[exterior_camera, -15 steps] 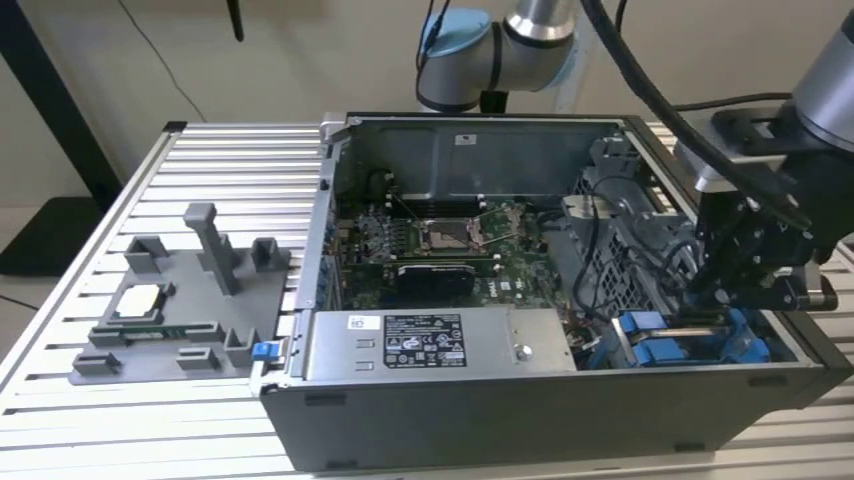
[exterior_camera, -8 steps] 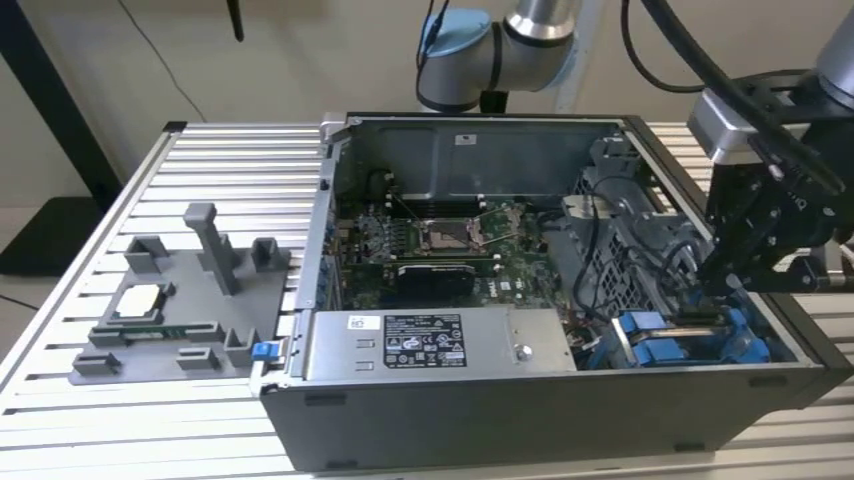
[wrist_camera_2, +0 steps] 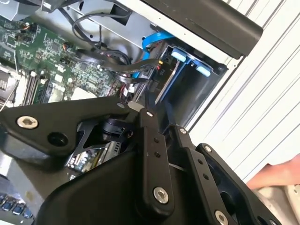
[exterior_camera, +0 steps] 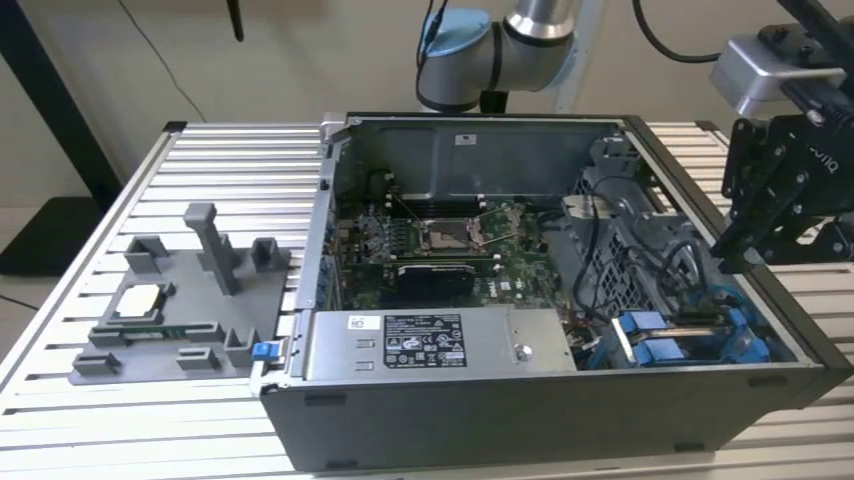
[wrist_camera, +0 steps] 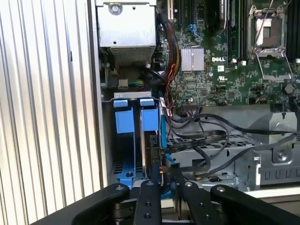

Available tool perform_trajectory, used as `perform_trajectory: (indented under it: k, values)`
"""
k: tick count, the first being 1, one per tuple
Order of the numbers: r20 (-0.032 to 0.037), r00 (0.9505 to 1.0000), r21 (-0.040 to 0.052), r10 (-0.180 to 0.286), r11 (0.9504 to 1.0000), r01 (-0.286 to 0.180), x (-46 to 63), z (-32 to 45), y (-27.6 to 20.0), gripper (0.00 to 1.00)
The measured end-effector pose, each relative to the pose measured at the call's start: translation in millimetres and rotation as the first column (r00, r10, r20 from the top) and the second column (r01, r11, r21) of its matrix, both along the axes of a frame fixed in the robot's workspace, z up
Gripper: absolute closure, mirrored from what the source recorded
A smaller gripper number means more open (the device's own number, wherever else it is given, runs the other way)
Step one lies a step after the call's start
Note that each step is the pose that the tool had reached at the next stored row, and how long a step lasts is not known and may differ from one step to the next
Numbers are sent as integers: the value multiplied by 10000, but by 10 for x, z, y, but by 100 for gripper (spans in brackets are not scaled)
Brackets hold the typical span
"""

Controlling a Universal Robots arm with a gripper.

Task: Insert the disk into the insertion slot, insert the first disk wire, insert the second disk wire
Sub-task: 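Insert the second disk wire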

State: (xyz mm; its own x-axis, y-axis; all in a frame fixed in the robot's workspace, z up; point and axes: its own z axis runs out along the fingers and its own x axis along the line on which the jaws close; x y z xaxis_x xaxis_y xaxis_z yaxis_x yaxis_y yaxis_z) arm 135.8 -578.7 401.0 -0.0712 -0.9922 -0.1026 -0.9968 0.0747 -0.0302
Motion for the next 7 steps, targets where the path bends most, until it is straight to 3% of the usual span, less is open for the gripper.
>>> perform_trajectory:
  k: [7]
  values:
    - [-1,10000,-3,0,10000,0,0,1,0,0]
